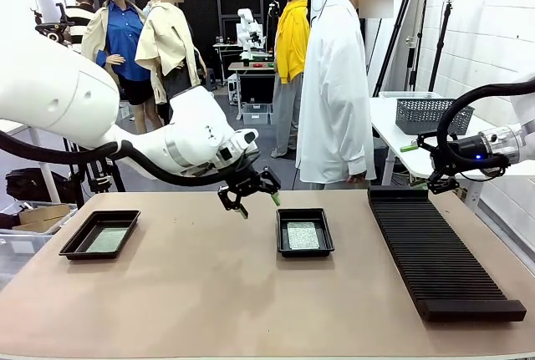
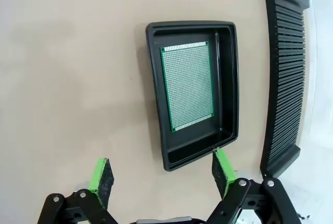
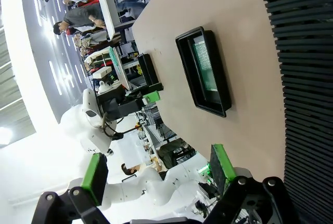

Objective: Inspect and transfer BCBs to ESD trays.
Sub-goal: Pick up the ESD tray and place it on the left side of the table.

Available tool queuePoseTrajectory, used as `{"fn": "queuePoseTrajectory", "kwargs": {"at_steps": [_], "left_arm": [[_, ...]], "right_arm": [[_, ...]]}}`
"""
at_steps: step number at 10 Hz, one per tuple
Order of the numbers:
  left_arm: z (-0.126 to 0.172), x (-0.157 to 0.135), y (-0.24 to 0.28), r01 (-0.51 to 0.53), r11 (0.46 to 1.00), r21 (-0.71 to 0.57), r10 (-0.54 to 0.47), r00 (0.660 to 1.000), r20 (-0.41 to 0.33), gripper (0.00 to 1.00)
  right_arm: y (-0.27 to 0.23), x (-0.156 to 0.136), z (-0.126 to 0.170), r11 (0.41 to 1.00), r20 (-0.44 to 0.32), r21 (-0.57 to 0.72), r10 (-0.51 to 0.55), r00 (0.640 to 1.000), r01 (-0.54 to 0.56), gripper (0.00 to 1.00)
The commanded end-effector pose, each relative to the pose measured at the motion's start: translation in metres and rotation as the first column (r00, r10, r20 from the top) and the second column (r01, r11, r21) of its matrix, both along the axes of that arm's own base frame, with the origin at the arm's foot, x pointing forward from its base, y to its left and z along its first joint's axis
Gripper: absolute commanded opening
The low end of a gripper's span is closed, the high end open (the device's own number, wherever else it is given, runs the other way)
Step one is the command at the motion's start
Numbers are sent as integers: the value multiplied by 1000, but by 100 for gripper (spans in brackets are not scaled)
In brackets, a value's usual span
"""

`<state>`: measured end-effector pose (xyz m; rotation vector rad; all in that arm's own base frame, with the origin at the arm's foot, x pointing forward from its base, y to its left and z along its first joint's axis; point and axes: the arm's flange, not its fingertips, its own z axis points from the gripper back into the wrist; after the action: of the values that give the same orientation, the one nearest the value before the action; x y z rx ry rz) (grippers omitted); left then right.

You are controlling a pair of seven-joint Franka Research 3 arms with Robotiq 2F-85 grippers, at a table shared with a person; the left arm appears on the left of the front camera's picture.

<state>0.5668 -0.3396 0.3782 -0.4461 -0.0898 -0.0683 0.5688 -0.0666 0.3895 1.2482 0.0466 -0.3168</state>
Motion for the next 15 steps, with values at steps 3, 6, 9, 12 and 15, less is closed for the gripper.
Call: {"fn": "queuePoseTrajectory", "kwargs": {"at_steps": [3,6,9,12,15], "left_arm": [[-16,1,-29,9,993,118,-10,1000,7,100],[-30,3,-50,2,978,208,-4,1000,10,100],[-40,11,-67,-8,967,254,4,1000,13,100],[-44,5,-62,14,974,226,-16,1000,7,100],[-44,5,-62,14,974,226,-16,1000,7,100]], "right_arm": [[1,1,0,1000,-7,-5,-8,1000,8,100],[1,1,0,1000,-7,-5,-8,1000,8,100],[1,1,0,1000,-7,-5,-8,1000,8,100],[1,1,0,1000,-7,-5,-8,1000,8,100],[1,1,0,1000,-7,-5,-8,1000,8,100]]}}
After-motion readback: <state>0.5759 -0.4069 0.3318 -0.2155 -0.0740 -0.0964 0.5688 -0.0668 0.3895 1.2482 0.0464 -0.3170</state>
